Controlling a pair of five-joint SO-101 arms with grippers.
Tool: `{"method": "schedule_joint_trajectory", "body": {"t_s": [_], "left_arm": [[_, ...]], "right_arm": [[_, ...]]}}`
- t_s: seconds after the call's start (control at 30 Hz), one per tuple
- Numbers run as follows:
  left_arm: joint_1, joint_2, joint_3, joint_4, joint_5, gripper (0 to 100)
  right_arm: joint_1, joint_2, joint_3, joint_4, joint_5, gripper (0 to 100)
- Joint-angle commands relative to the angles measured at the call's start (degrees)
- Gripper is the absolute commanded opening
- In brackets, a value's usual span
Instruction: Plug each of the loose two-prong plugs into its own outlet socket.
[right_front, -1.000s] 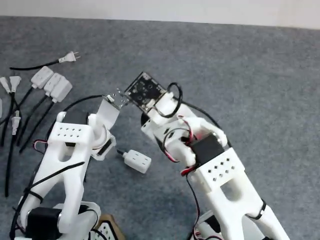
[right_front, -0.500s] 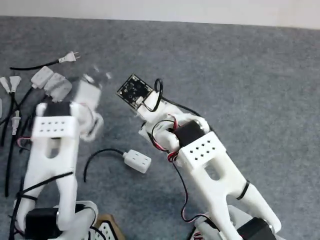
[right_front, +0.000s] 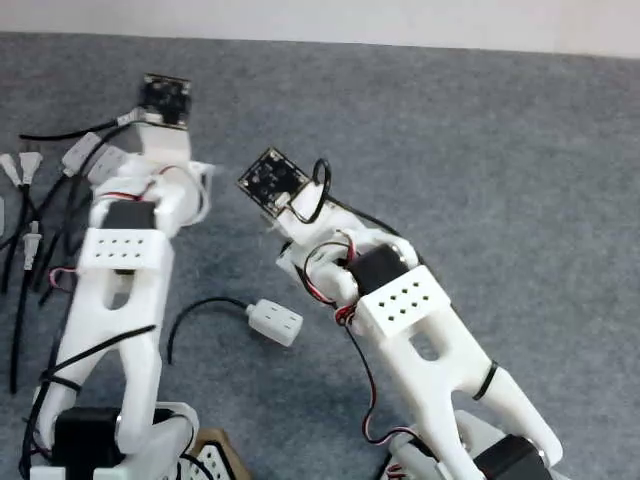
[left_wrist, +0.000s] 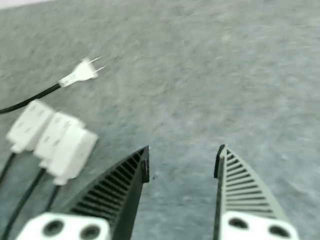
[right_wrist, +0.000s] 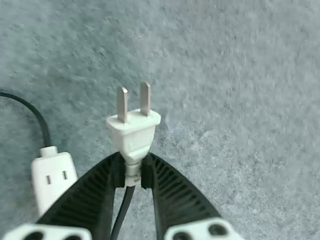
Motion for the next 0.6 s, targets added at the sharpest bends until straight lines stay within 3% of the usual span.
{"method": "schedule_joint_trajectory", "body": {"t_s": [0.0, 0.37, 0.57], "left_arm": [[4.4, -0.6, -0.7, 0.5, 1.3, 23], [11.2, -0.2, -9.2, 10.7, 3.3, 23], [12.3, -0.1, -9.7, 11.4, 3.5, 23]], "right_arm": [[2.3, -0.6, 2.4, -5.8, -0.8, 0.8], [3.5, -0.6, 3.4, -7.1, -0.9, 0.8], [2.7, 0.0, 3.3, -7.3, -2.4, 0.8]]}}
